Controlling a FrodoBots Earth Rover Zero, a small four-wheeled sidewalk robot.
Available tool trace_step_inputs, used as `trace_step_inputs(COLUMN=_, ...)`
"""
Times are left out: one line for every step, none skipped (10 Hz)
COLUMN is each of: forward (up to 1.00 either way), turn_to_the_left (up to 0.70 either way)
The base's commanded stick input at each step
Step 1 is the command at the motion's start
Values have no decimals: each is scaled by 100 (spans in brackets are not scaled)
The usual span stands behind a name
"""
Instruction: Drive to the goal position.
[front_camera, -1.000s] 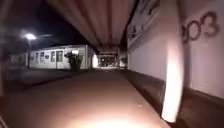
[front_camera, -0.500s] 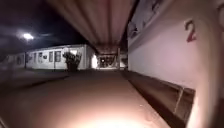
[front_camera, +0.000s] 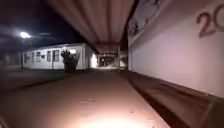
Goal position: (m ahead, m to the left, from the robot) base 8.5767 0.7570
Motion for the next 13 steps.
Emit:
trace_step_inputs(forward=100, turn_to_the_left=0)
trace_step_inputs(forward=100, turn_to_the_left=0)
trace_step_inputs(forward=100, turn_to_the_left=0)
trace_step_inputs(forward=100, turn_to_the_left=0)
trace_step_inputs(forward=100, turn_to_the_left=0)
trace_step_inputs(forward=100, turn_to_the_left=0)
trace_step_inputs(forward=100, turn_to_the_left=0)
trace_step_inputs(forward=100, turn_to_the_left=0)
trace_step_inputs(forward=100, turn_to_the_left=0)
trace_step_inputs(forward=100, turn_to_the_left=0)
trace_step_inputs(forward=100, turn_to_the_left=0)
trace_step_inputs(forward=100, turn_to_the_left=0)
trace_step_inputs(forward=100, turn_to_the_left=0)
